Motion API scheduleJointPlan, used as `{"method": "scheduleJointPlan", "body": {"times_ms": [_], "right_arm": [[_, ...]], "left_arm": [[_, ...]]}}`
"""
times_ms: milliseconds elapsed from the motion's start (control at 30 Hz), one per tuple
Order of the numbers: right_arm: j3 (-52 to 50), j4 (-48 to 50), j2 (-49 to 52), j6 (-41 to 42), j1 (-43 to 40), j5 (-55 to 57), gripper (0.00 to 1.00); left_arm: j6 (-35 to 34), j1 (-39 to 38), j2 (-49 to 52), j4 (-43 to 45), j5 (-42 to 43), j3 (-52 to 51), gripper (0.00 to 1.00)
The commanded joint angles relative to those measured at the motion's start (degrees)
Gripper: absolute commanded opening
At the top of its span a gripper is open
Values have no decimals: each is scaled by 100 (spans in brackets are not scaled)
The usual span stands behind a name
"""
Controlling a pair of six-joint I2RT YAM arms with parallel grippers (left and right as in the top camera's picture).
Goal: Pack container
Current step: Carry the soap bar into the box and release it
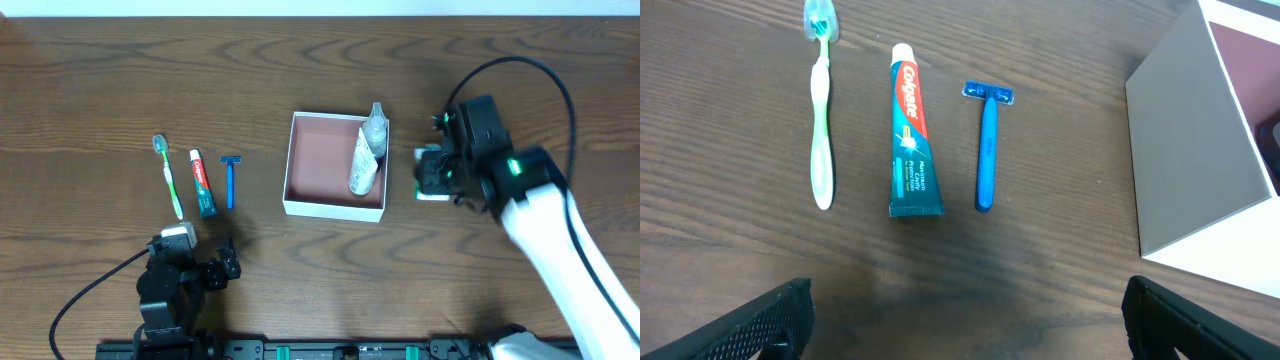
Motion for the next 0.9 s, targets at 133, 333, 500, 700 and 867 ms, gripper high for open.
{"method": "scheduleJointPlan", "body": {"times_ms": [133,333,500,700,867], "right_arm": [[61,334,-654,7,2140,-48,34],[59,1309,146,-852,3067,535,40],[81,2605,1161,-1528,2916,1045,43],[286,3222,2116,-1545,2277,994,43],[302,3414,2570,-1646,1838,966,41]], "left_arm": [[-24,39,-31,9,79,-70,98],[-26,42,-31,9,79,-70,98],[-24,39,-31,9,79,-70,98],[-24,42,-31,9,79,-70,98],[-24,39,-31,9,79,-70,98]]}}
